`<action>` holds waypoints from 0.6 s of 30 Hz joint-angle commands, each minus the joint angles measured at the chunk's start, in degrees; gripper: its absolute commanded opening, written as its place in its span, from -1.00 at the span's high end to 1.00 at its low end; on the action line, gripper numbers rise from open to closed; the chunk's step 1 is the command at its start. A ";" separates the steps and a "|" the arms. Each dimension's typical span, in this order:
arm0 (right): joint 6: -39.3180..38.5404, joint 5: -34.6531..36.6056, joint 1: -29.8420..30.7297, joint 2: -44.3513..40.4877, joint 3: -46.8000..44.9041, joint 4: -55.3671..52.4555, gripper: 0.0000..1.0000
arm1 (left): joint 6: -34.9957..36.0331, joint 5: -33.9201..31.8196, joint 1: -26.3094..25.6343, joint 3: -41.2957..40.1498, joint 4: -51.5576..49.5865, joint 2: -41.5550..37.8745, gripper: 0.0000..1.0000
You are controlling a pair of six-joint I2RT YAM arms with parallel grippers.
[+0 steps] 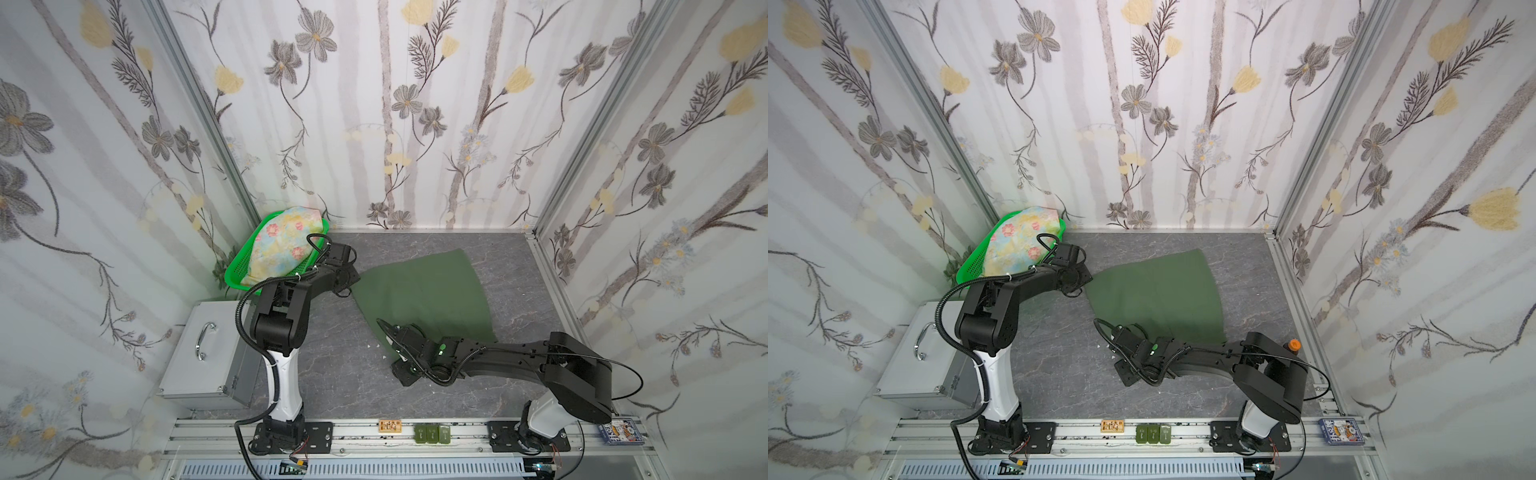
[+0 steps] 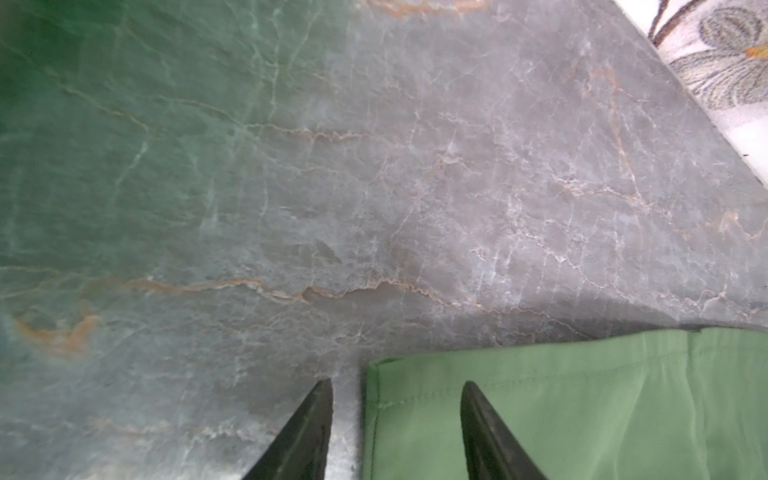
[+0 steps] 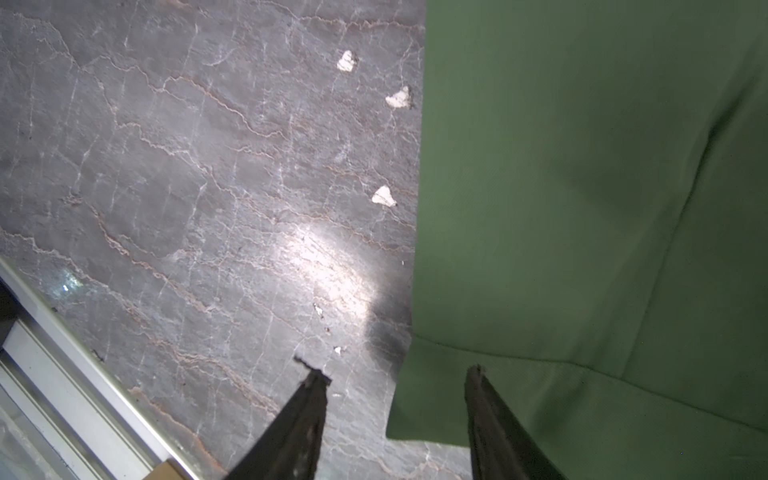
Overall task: Fold and stack skirts
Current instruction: Fold the skirt at the center of the table.
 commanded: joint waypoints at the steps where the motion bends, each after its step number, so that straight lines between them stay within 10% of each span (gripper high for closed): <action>1: 0.62 1.23 0.07 0.64 0.51 0.28 -0.07 | 0.51 -0.12 -0.16 0.00 0.23 -0.09 0.01; 18: 1.92 0.88 -0.24 1.46 0.97 0.62 -0.02 | 1.83 0.30 -1.05 -0.84 0.23 0.90 0.25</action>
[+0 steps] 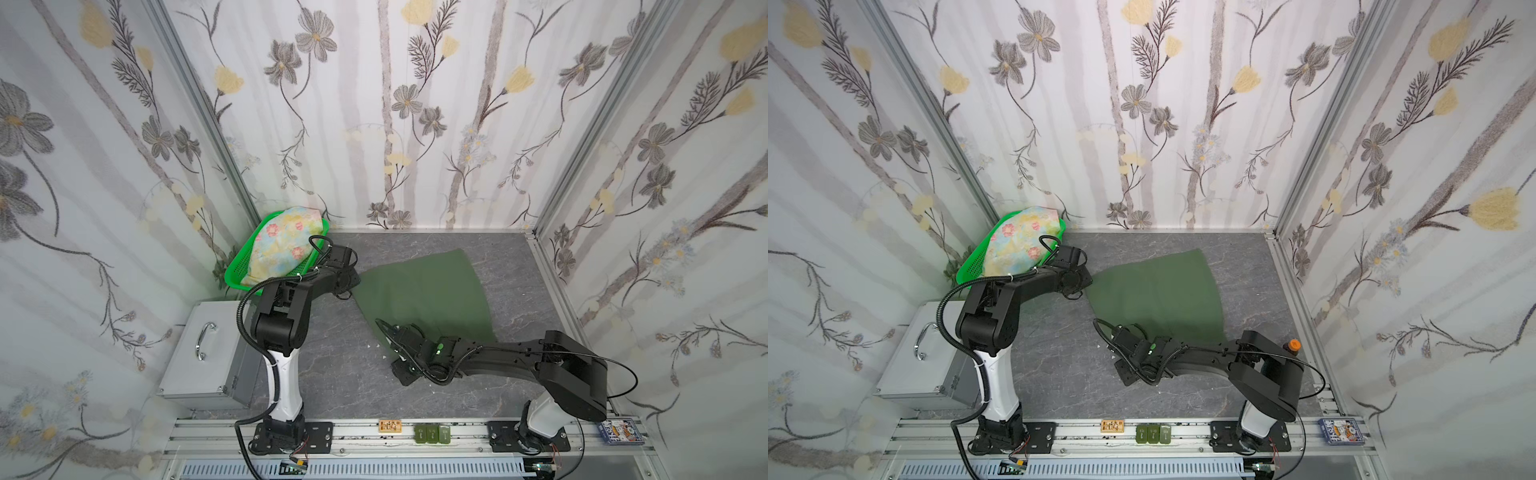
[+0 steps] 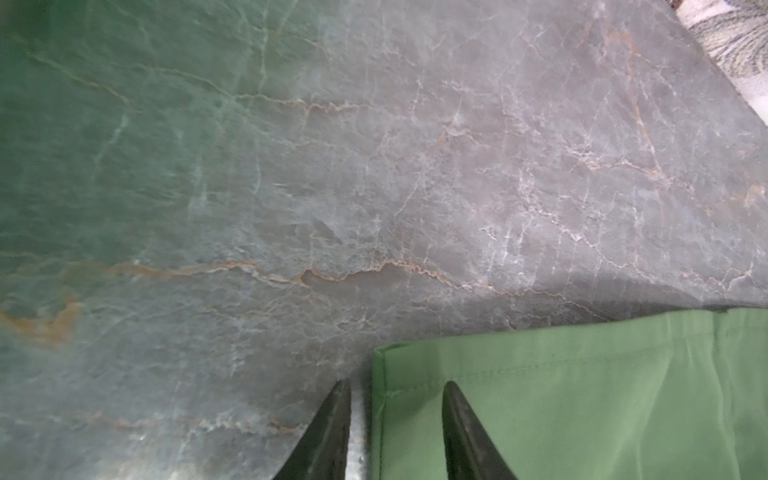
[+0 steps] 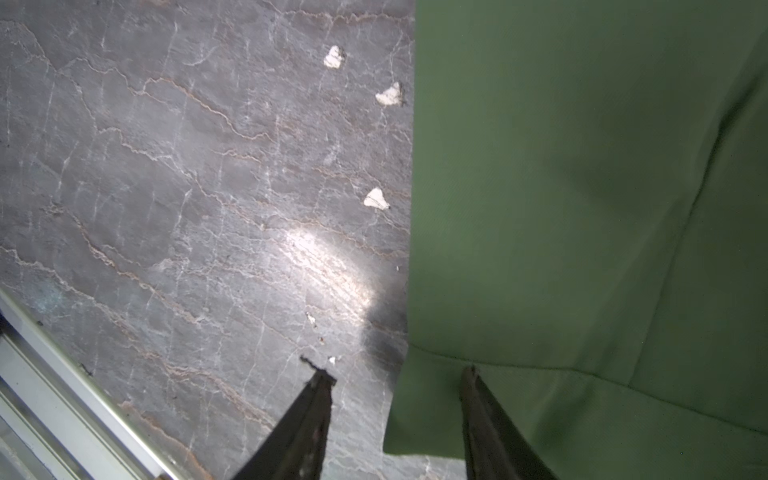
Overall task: Fold and stack skirts
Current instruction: Fold the skirt at the center of the table.
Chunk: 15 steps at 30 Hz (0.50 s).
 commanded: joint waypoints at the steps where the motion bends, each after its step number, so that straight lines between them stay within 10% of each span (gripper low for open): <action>1: 0.95 0.69 -0.15 0.32 0.47 0.71 -0.01 | 0.05 0.10 -0.34 0.35 0.16 0.71 0.28; 15: 2.16 -0.81 -1.59 -0.33 -0.49 1.41 0.01 | 1.10 -1.00 -0.64 -0.14 0.10 1.40 1.00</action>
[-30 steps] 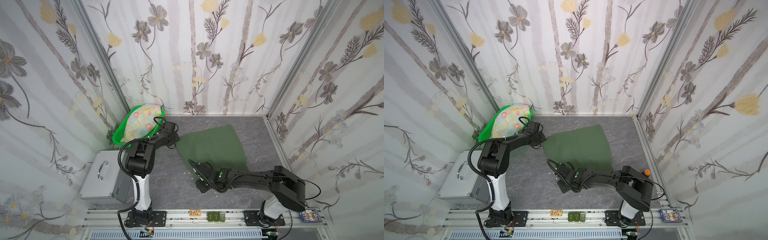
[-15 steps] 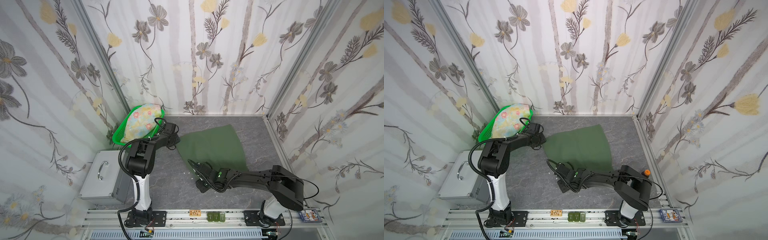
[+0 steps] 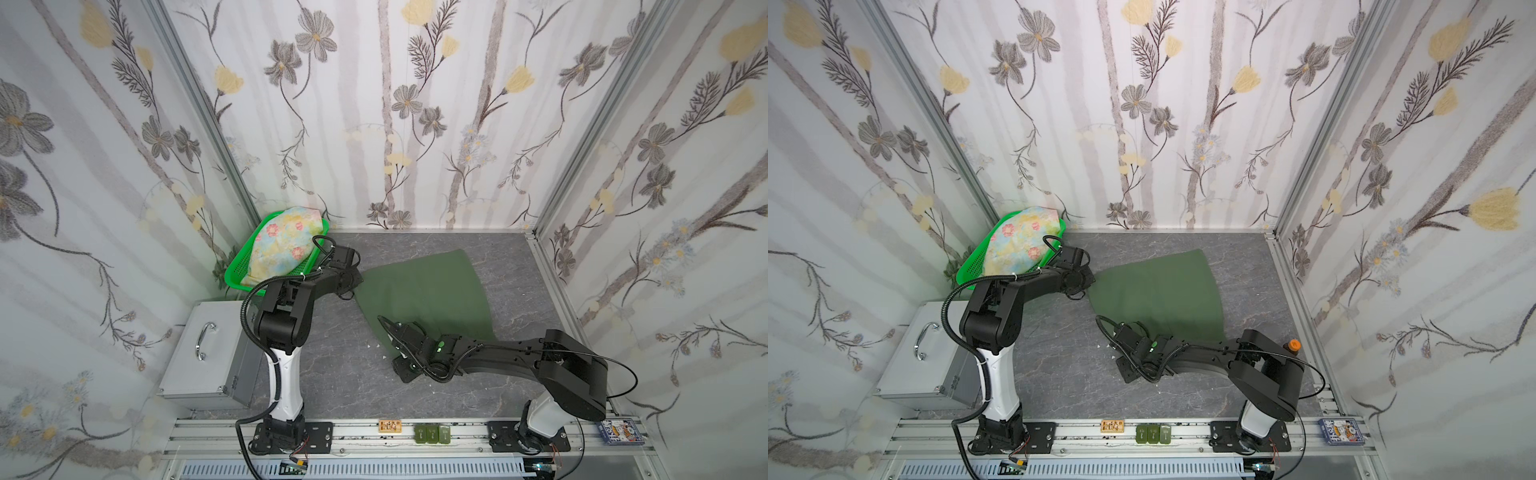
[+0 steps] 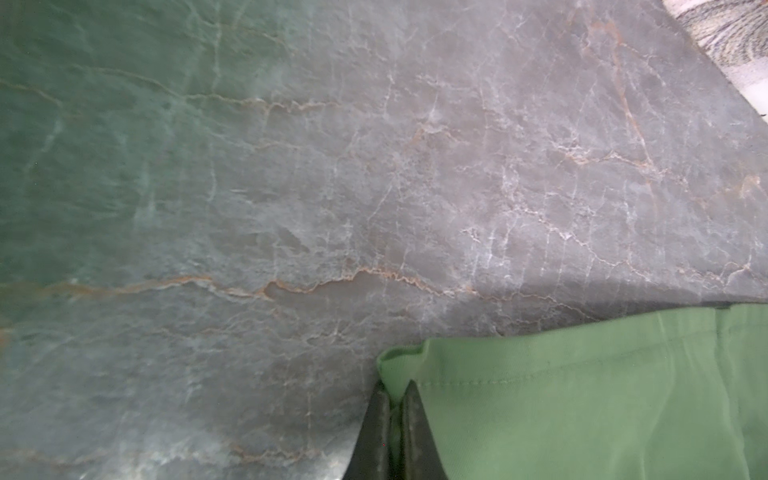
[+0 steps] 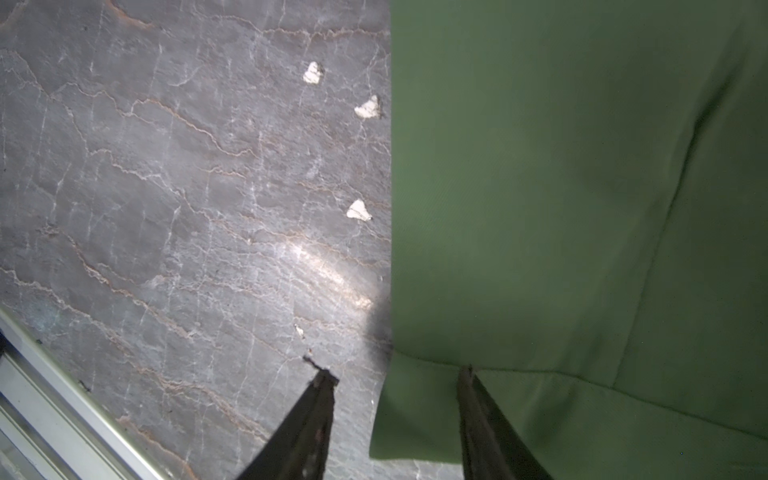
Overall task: Fold and stack skirts
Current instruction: Fold the skirt at the center of the table.
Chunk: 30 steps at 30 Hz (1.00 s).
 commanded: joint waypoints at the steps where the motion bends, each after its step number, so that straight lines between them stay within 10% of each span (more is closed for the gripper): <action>1: 1.45 -0.53 -0.33 -0.49 -0.36 0.88 0.01 | 0.76 -0.78 -0.03 -0.58 -1.85 -0.06 1.00; 30: -0.51 3.73 1.73 7.55 8.99 -12.64 0.13 | 1.15 0.19 0.98 -1.90 -1.87 -2.27 1.00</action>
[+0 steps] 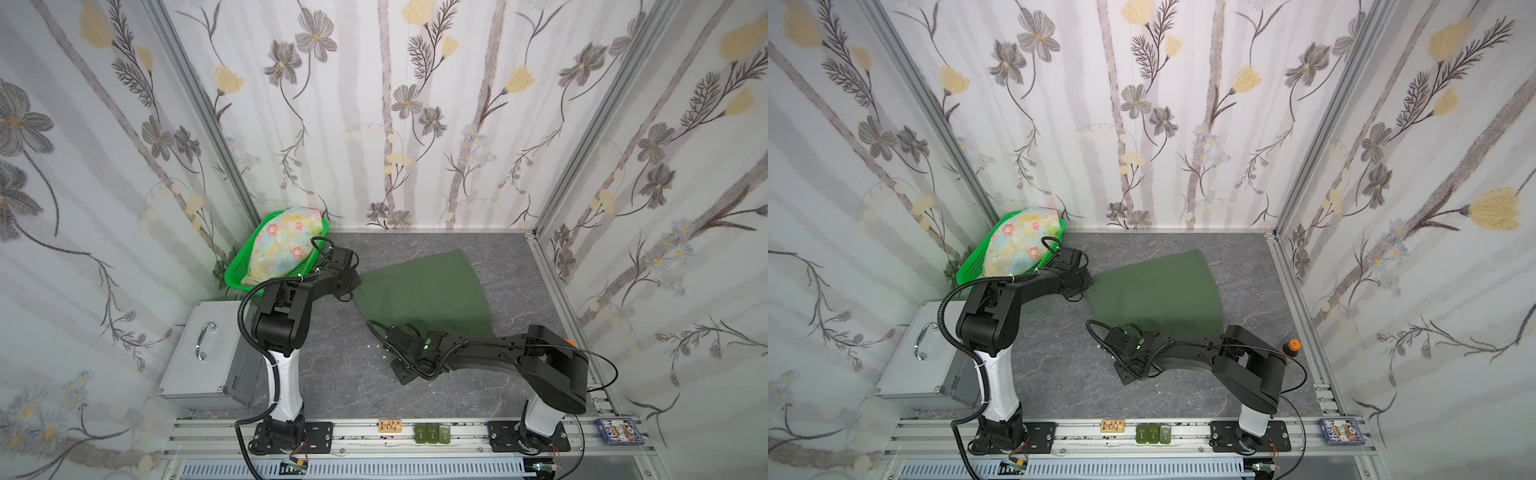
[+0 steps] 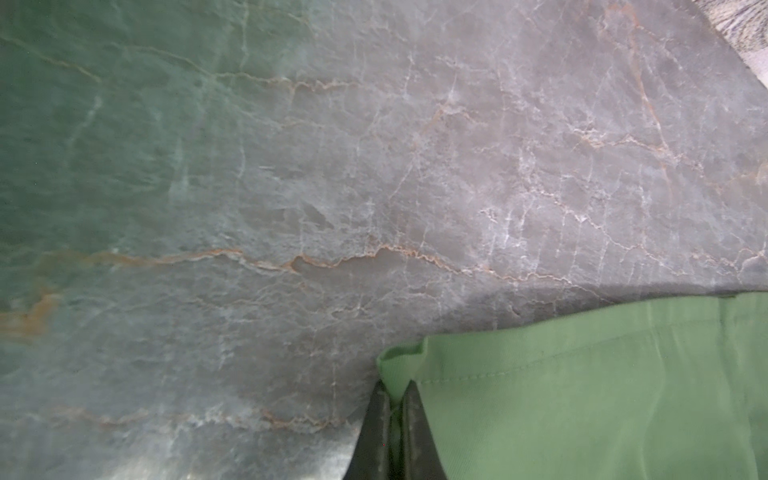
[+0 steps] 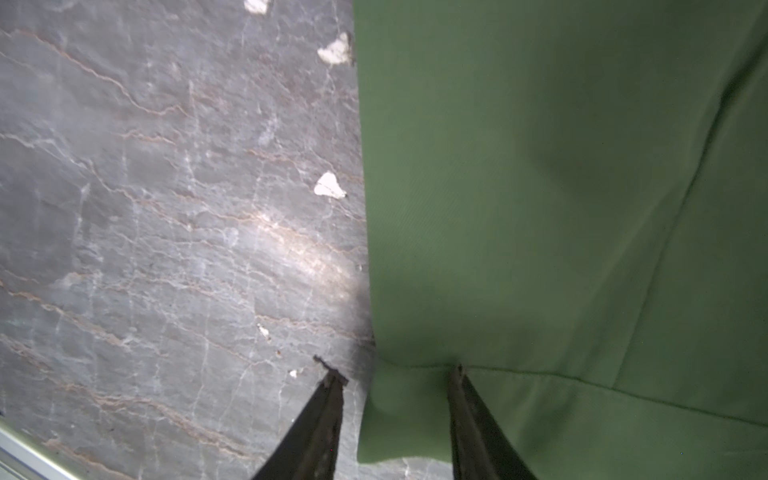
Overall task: Fold and stack skirts
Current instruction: Fold the skirt at the center of the table.
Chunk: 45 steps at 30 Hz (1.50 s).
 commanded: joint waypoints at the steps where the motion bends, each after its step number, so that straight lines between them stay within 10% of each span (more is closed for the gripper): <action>1: -0.77 1.15 0.33 1.40 1.90 -2.66 0.14 | 0.13 -0.07 0.36 -0.26 -0.78 -0.76 1.00; 5: -1.49 1.20 0.48 3.68 3.89 -4.93 0.21 | 0.09 0.27 0.81 -0.43 -0.78 -1.08 1.00; 13: -0.70 1.45 0.45 4.91 7.37 -8.99 1.00 | -0.13 3.27 1.90 -0.71 -0.88 -2.23 1.00; 45: 4.77 -15.87 -2.03 -26.34 -13.40 26.12 1.00 | -0.69 -2.89 -2.67 6.62 -13.94 -21.19 1.00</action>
